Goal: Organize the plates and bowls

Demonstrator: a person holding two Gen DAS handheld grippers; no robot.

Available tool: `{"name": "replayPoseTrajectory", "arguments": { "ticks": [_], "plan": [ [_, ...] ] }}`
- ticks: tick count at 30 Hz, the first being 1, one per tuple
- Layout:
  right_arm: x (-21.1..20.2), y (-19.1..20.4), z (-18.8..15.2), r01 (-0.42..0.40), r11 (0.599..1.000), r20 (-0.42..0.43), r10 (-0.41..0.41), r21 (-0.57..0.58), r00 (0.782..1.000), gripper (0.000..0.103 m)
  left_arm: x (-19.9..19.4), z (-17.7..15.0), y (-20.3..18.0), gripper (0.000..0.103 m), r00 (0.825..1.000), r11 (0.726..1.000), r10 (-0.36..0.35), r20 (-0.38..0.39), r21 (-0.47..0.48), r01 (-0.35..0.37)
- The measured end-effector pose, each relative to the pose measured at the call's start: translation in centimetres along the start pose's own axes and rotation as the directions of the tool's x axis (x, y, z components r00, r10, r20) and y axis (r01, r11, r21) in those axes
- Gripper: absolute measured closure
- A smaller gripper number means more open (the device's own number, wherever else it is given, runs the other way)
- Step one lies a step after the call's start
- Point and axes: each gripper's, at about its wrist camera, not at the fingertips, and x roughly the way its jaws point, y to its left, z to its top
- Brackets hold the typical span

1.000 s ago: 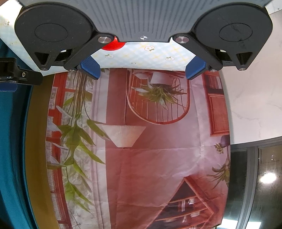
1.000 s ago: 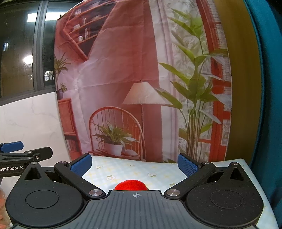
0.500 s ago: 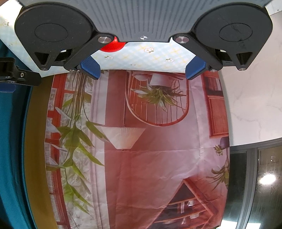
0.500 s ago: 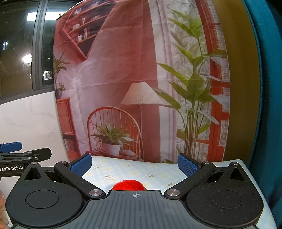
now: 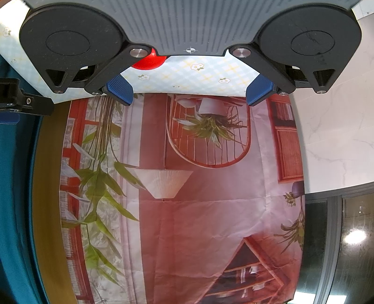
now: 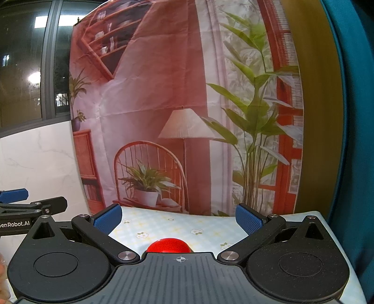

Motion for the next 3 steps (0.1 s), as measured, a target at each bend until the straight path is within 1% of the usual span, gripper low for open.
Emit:
{"name": "replayPoseTrajectory", "arguments": {
  "ticks": [3],
  "plan": [
    [0.0,0.03,0.01,0.001,1.0,0.0,-0.001,-0.001,1.0,0.0,0.0,-0.04,-0.1,0.0,1.0,1.0,-0.002,0.004,0.008,0.002]
  ]
}}
